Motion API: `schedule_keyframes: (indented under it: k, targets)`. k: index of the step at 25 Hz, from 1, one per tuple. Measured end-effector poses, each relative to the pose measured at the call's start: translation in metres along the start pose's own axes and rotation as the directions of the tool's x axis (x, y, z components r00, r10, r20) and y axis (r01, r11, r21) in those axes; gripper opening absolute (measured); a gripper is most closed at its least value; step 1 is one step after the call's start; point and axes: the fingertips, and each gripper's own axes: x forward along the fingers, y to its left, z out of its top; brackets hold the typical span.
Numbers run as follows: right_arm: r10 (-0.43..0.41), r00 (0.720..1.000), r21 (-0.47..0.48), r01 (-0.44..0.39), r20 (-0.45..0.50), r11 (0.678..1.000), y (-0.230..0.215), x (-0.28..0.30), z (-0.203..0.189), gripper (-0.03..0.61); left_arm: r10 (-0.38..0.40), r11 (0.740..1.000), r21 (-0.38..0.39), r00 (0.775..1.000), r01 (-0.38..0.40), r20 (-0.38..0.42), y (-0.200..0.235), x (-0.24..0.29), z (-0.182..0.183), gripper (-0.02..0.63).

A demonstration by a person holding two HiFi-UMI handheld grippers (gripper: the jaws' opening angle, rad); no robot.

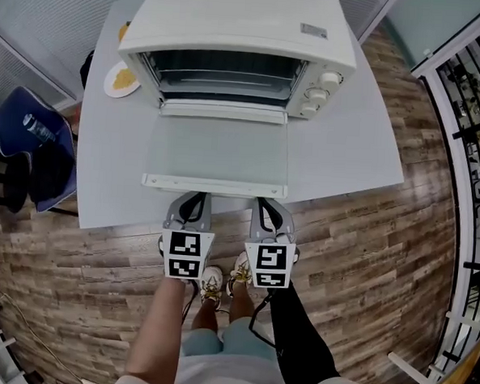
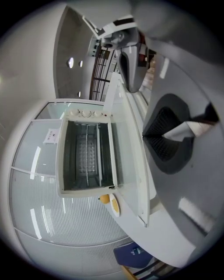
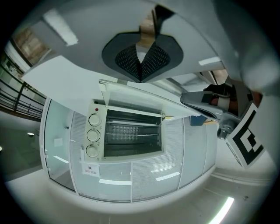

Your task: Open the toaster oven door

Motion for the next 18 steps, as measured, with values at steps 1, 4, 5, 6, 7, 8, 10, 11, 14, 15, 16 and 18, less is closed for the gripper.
schedule_keyframes:
  k: [1, 4, 5, 6, 7, 8, 10, 11, 14, 15, 16, 18]
  targets:
    - [-0.005, 1.000, 0.010, 0.005, -0.017, 1.000, -0.001, 0.001, -0.007, 0.003, -0.002, 1.000, -0.012, 1.000, 0.002, -0.008, 0.000, 0.001, -0.004, 0.058]
    - [-0.033, 0.998, 0.061, 0.036, -0.059, 0.997, -0.009, 0.001, -0.026, 0.003, -0.012, 1.000, -0.012, 1.000, 0.012, -0.015, -0.002, 0.000, -0.012, 0.058]
    - [-0.040, 0.997, 0.077, 0.045, -0.063, 0.996, -0.011, 0.001, -0.029, 0.003, -0.013, 1.000, -0.008, 1.000, 0.013, -0.016, -0.001, -0.001, -0.014, 0.058]
    - [-0.046, 0.997, 0.088, 0.052, -0.065, 0.995, -0.012, 0.000, -0.031, 0.003, -0.013, 1.000, -0.008, 1.000, 0.013, -0.017, 0.000, -0.001, -0.015, 0.057]
    - [-0.052, 0.997, 0.092, 0.057, -0.064, 0.994, -0.013, 0.000, -0.032, 0.003, -0.012, 1.000, -0.009, 1.000, 0.012, -0.016, 0.000, -0.002, -0.015, 0.058]
    - [-0.055, 0.996, 0.091, 0.060, -0.063, 0.994, -0.013, -0.001, -0.032, 0.003, -0.012, 1.000, -0.009, 1.000, 0.012, -0.015, 0.001, -0.002, -0.016, 0.058]
    - [-0.055, 0.997, 0.083, 0.060, -0.060, 0.995, -0.011, -0.004, -0.030, 0.003, -0.019, 1.000, -0.007, 1.000, 0.019, -0.014, 0.001, -0.001, -0.015, 0.058]
    - [-0.054, 0.997, 0.081, 0.058, -0.051, 0.995, -0.010, -0.005, -0.027, 0.003, -0.023, 1.000, -0.006, 1.000, 0.023, -0.014, 0.001, 0.001, -0.015, 0.058]
    - [-0.054, 0.998, 0.083, 0.057, -0.037, 0.995, -0.005, -0.007, -0.024, 0.003, -0.033, 0.999, -0.005, 0.999, 0.032, -0.041, 0.003, 0.006, -0.019, 0.058]
    - [-0.055, 0.998, 0.084, 0.058, -0.040, 0.995, -0.004, -0.008, -0.025, 0.003, -0.032, 0.999, -0.004, 0.998, 0.032, -0.061, 0.003, 0.007, -0.023, 0.057]
    - [-0.055, 0.998, 0.084, 0.058, -0.040, 0.995, -0.003, -0.009, -0.025, 0.003, -0.031, 1.000, 0.000, 0.996, 0.031, -0.081, 0.003, 0.008, -0.027, 0.058]
    - [-0.057, 0.998, 0.083, 0.060, -0.036, 0.995, -0.001, -0.011, -0.026, 0.003, -0.032, 0.999, 0.009, 0.994, 0.033, -0.107, 0.002, 0.008, -0.032, 0.058]
